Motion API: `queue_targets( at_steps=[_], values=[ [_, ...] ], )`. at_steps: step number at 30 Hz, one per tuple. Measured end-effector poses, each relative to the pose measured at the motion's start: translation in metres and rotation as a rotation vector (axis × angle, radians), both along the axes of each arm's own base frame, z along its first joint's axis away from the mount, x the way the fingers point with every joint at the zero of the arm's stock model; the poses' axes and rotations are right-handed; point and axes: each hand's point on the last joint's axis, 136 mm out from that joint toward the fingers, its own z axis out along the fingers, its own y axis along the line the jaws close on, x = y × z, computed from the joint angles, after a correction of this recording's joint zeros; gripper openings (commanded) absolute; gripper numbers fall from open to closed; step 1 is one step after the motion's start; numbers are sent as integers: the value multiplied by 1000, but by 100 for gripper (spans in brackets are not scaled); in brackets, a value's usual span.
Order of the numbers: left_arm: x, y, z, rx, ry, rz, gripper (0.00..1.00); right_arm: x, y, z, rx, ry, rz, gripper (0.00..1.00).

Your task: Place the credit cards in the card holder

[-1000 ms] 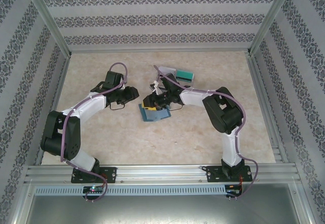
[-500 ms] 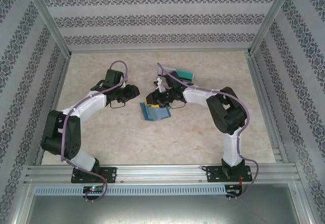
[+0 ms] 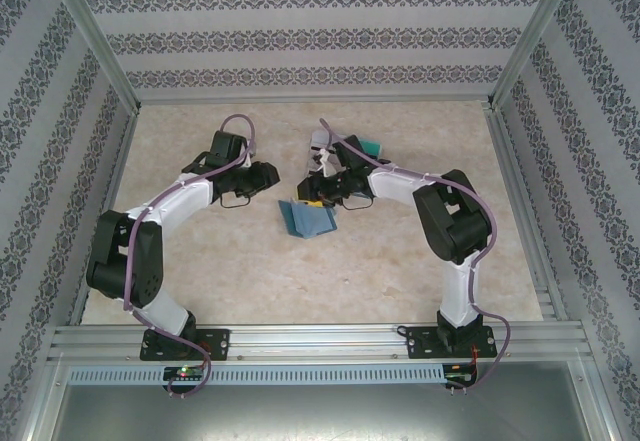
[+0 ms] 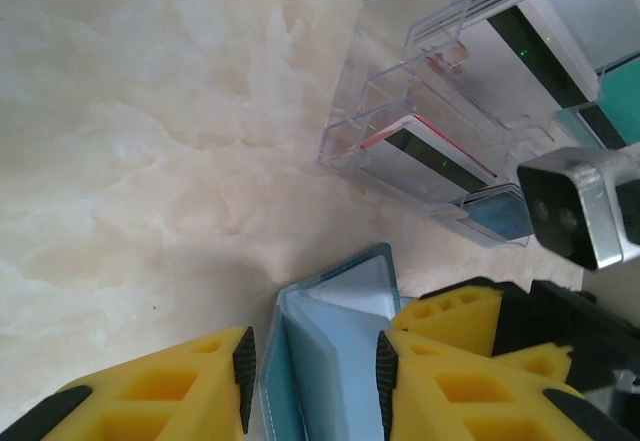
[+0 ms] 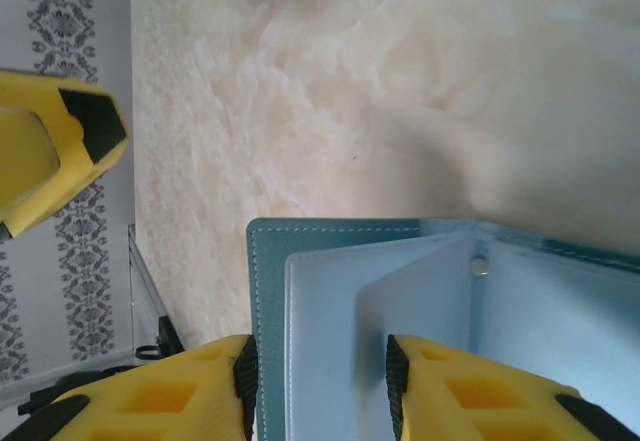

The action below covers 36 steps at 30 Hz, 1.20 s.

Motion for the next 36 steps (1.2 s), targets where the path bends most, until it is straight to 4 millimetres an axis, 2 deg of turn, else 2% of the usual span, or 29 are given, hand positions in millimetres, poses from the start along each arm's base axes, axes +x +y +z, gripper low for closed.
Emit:
queue_targets(
  at_steps=[8,15,20,27,33,36],
  values=[
    [-1,-9,-7,0,20,-23,39,3,-18,-1,-59,-21,-18,42],
    [1,-17,-10,-2,25,-41,39,0,-20,-1,-79,-26,-11,42],
    [1,-18,-13,-3,34,-43,39,-8,-9,2,-61,-23,14,42],
    [0,-20,-12,-20,45,-39,40,-21,19,10,23,2,68,42],
    [-4,-23,-14,-53,78,-27,37,-34,34,-4,33,46,101,42],
    [-15,-23,-24,-68,123,-31,34,-38,38,-7,28,51,110,42]
  ],
)
